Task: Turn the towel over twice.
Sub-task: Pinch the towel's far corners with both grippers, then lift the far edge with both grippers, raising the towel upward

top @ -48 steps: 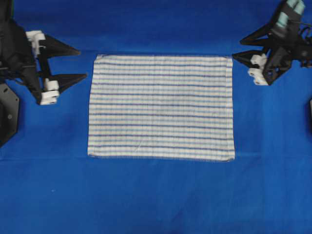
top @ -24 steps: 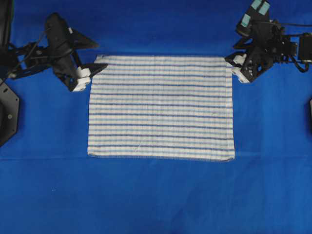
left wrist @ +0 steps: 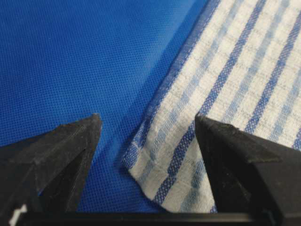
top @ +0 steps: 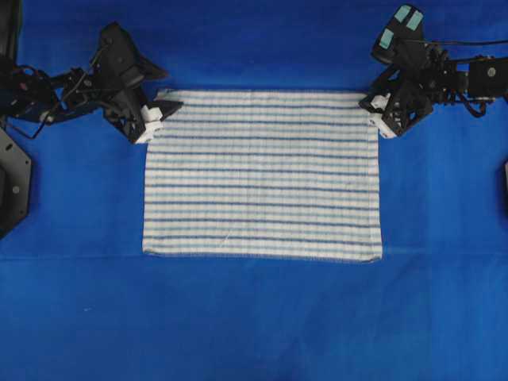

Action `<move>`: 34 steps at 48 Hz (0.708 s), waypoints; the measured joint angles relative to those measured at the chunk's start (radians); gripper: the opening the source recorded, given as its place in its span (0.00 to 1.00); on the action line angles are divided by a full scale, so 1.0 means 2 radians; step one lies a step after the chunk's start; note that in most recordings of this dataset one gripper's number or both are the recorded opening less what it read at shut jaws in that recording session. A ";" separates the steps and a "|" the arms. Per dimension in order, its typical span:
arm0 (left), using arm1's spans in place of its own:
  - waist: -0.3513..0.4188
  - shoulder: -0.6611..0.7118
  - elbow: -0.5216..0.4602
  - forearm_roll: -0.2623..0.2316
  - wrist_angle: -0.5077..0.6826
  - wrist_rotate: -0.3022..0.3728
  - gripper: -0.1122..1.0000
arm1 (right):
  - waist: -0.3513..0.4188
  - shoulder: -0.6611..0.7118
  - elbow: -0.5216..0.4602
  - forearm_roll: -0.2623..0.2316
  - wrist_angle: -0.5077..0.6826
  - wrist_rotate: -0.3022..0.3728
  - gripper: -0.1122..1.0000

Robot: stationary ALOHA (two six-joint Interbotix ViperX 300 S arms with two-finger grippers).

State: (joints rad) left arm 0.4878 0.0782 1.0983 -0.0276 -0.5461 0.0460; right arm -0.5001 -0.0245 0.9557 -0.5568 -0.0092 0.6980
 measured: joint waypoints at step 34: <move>0.001 0.005 -0.004 0.002 0.035 0.000 0.12 | -0.005 0.012 0.015 0.002 -0.041 -0.001 0.15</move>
State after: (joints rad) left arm 0.4893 0.0874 1.0907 -0.0245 -0.4771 0.0460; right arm -0.5108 0.0000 0.9863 -0.5538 -0.0905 0.6964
